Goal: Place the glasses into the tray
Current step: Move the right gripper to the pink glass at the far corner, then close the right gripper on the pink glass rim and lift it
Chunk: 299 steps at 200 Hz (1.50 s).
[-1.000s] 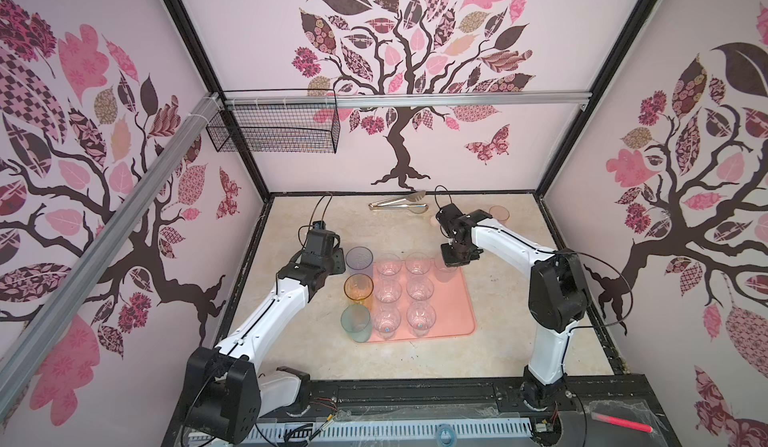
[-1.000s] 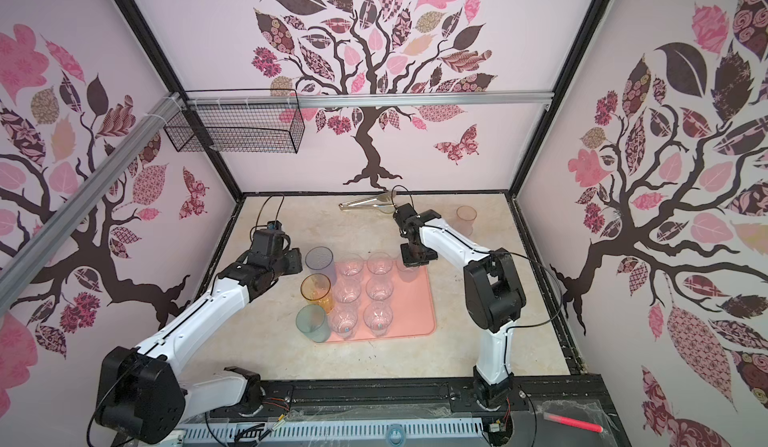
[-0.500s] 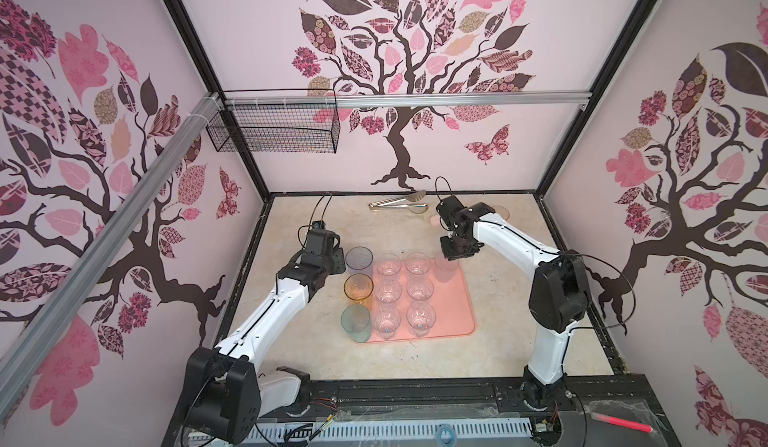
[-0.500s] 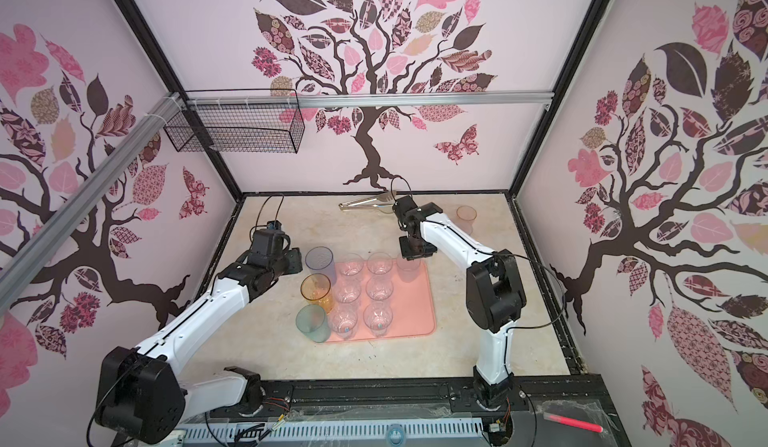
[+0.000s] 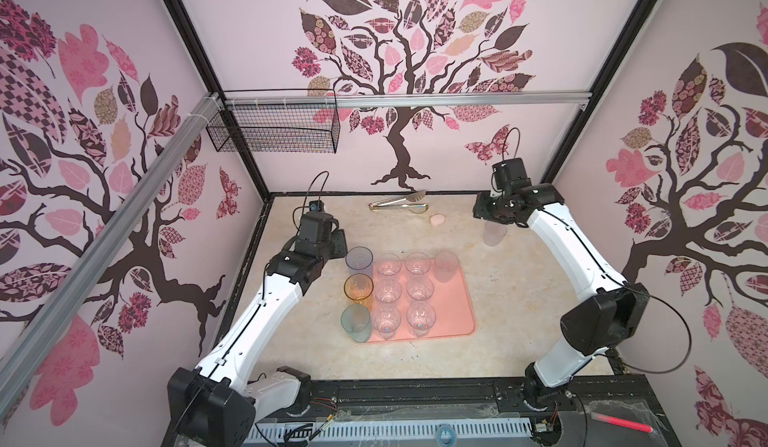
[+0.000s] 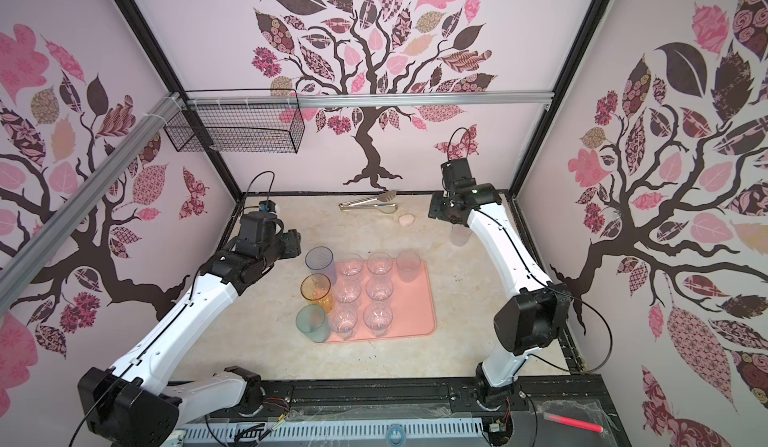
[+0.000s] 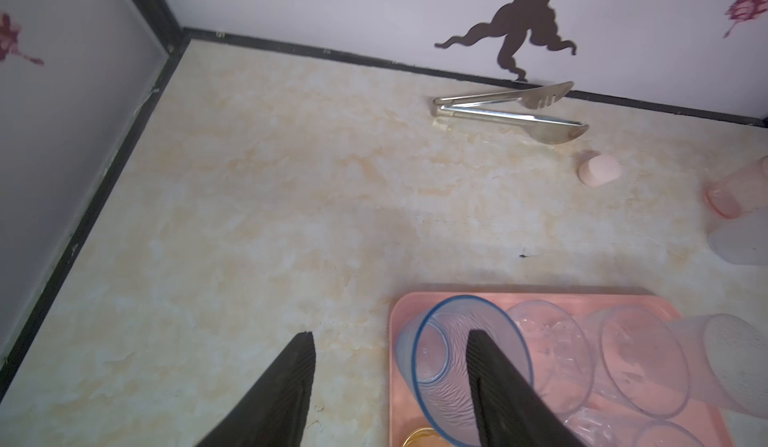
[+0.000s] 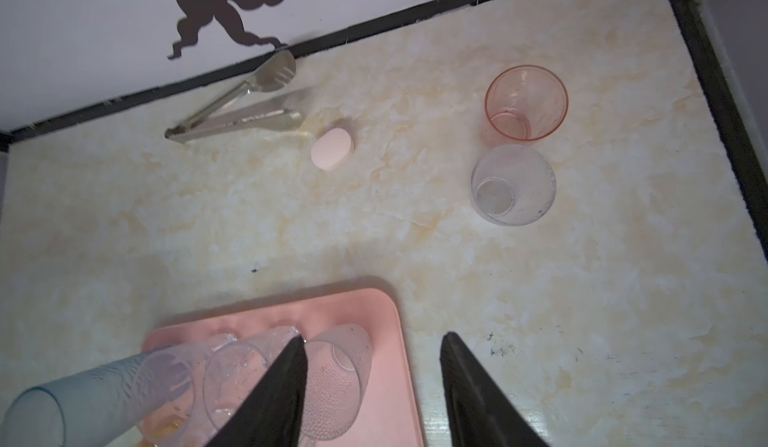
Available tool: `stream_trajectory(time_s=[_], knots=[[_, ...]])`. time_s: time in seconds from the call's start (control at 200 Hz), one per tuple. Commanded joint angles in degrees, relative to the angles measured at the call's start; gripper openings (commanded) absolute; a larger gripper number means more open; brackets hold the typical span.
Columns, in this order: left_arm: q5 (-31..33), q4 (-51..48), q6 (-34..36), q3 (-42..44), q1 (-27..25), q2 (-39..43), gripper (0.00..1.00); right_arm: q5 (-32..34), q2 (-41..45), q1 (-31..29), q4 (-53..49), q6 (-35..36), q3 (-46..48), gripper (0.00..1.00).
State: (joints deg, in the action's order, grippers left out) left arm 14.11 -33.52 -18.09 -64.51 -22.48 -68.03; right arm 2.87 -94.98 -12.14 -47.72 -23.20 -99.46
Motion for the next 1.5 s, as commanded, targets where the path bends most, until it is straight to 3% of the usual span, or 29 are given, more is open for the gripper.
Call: stream_trajectory(time_s=[0.0, 0.18, 0.305, 0.515, 0.66, 0.955, 1.195, 1.49], knots=[[2.89, -1.07, 2.52, -1.27, -5.67, 0.84, 0.63, -1.45, -1.11, 3.85, 8.05, -6.98, 3.28, 0.55], [2.22, 2.07, 3.69, 0.18, -13.73, -0.01, 0.63, -3.79, -7.41, 11.82, 14.68, -11.92, 4.00, 0.56], [-3.91, 2.41, 6.38, 0.54, -17.05, -1.44, 0.63, -0.08, -12.33, 15.26, 16.00, -12.48, 1.60, 0.57], [-11.73, 6.82, 3.77, 4.38, -17.42, -3.14, 0.63, 1.80, -22.81, 18.29, 13.06, -11.78, -7.55, 0.56], [-11.52, 7.22, 3.40, 5.07, -17.42, -4.55, 0.63, 1.03, -28.04, 18.40, 11.07, -10.59, -11.76, 0.55], [-9.86, 7.50, 4.38, 5.93, -17.53, -5.85, 0.63, -0.85, -32.28, 18.38, 12.48, -9.76, -11.14, 0.50], [-9.35, 7.07, 4.10, 5.83, -17.45, -6.33, 0.63, -1.99, -36.30, 18.38, 12.21, -9.36, -11.83, 0.41], [-7.91, 6.54, 4.39, 6.15, -17.46, -5.44, 0.64, -0.64, -36.56, 18.34, 11.62, -8.58, -13.55, 0.20]])
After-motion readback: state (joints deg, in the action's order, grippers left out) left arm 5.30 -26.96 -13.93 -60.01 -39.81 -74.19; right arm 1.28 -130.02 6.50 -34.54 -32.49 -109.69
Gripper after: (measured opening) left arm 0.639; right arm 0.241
